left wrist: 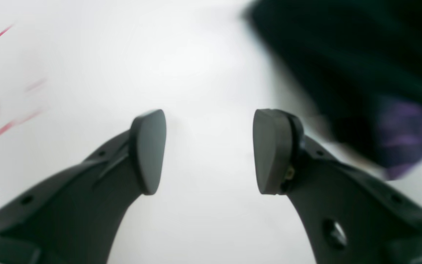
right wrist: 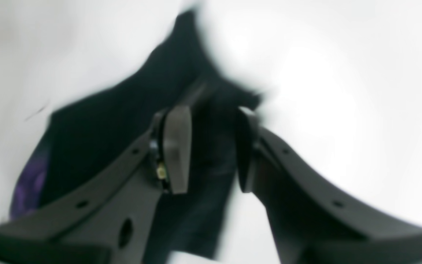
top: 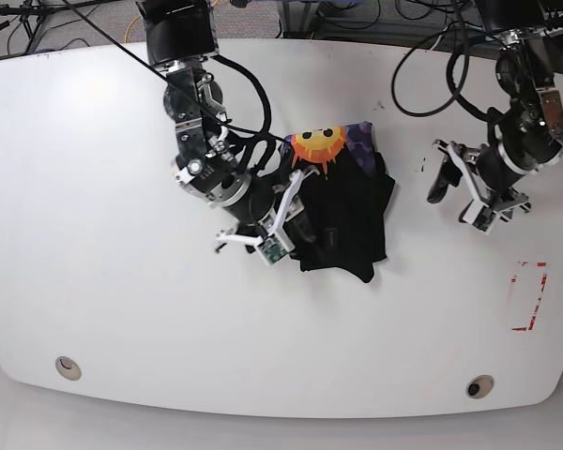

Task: Fold the T-shirt properly
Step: 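Grasp the folded bundle with the left gripper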

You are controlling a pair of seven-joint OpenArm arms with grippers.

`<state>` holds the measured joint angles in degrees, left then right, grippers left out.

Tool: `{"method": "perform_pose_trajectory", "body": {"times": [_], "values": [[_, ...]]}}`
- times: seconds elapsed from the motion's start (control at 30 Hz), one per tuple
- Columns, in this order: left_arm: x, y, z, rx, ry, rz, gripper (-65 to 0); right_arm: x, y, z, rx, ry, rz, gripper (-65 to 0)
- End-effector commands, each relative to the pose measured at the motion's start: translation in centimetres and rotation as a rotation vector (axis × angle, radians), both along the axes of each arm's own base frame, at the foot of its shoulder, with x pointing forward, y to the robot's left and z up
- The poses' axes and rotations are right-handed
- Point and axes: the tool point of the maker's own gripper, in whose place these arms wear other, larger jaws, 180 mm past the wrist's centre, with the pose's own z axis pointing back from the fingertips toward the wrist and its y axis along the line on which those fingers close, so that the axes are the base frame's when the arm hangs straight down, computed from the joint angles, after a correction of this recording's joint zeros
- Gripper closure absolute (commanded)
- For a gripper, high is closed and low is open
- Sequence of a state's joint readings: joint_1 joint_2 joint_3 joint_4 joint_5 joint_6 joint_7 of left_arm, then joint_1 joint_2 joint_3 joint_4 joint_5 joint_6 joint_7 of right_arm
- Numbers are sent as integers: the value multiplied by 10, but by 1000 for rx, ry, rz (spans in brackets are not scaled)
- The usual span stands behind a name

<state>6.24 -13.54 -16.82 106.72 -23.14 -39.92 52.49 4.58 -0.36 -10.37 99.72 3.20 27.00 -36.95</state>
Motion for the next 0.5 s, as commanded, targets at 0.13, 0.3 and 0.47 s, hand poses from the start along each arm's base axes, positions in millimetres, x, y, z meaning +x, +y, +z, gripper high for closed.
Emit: {"method": "perform_pose_trajectory", "body": {"times": [0.13,0.3,0.47], "values": [[19,-74,23,-141,-92,-119,-351,5,-37,53,-30,-122,-83,-195],[25,-125,32,-282,-131,-97,-351,-1,-63,54,-73,-140,-122,-195],[38,-145,34,-314,-191,39,-351,-5,-83,45,-95,-115,-163,-195]]}}
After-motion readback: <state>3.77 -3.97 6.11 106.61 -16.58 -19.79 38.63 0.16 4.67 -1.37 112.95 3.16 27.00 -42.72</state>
